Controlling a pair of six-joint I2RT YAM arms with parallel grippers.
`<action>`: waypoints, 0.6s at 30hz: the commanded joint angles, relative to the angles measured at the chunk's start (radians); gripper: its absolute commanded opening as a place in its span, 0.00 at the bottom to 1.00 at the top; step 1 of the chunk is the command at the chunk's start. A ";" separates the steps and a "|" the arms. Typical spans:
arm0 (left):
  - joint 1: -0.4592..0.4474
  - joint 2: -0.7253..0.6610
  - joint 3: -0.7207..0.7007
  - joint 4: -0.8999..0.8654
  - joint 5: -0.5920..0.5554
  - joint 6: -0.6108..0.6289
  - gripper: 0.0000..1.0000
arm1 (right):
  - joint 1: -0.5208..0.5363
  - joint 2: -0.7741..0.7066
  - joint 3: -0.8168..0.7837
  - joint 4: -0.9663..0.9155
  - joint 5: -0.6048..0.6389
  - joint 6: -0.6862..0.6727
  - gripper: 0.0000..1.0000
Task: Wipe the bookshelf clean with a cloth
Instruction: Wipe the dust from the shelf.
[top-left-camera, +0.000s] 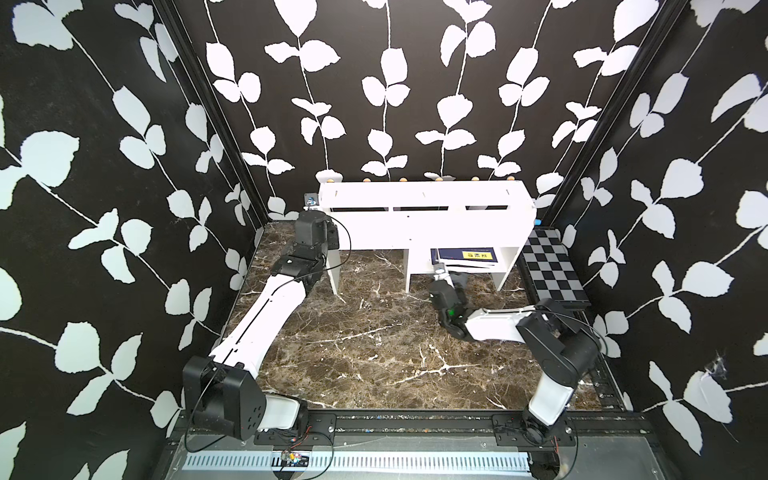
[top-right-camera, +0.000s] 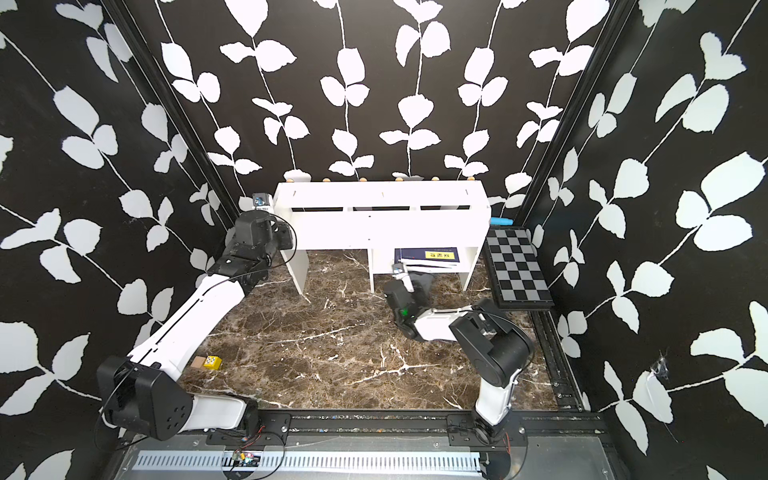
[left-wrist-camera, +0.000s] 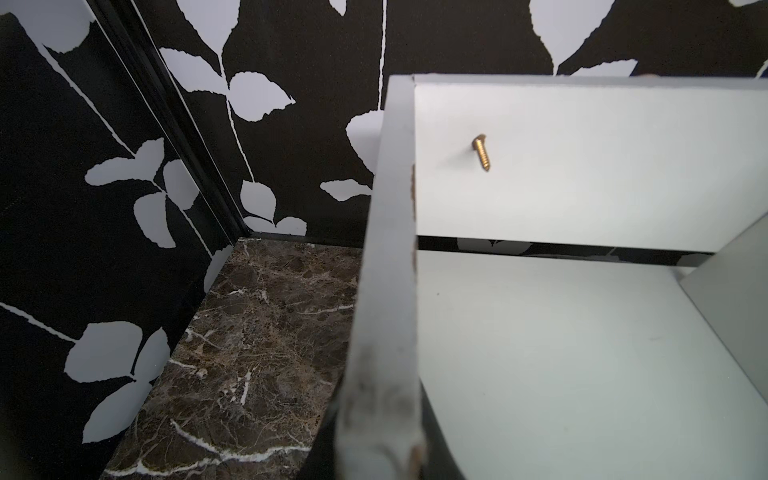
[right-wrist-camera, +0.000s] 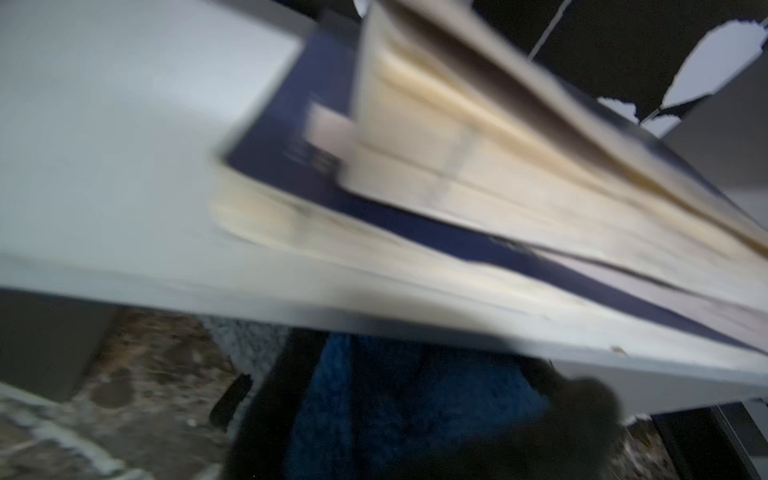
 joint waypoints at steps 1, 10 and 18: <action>0.048 -0.007 -0.042 0.025 -0.255 -0.005 0.22 | 0.018 0.028 0.068 -0.005 -0.053 -0.026 0.00; 0.048 -0.013 -0.060 0.031 -0.275 -0.004 0.30 | 0.028 0.057 0.117 0.001 -0.308 0.069 0.00; 0.046 -0.033 -0.097 0.088 -0.164 -0.001 0.25 | 0.050 0.029 -0.012 0.141 0.132 -0.061 0.00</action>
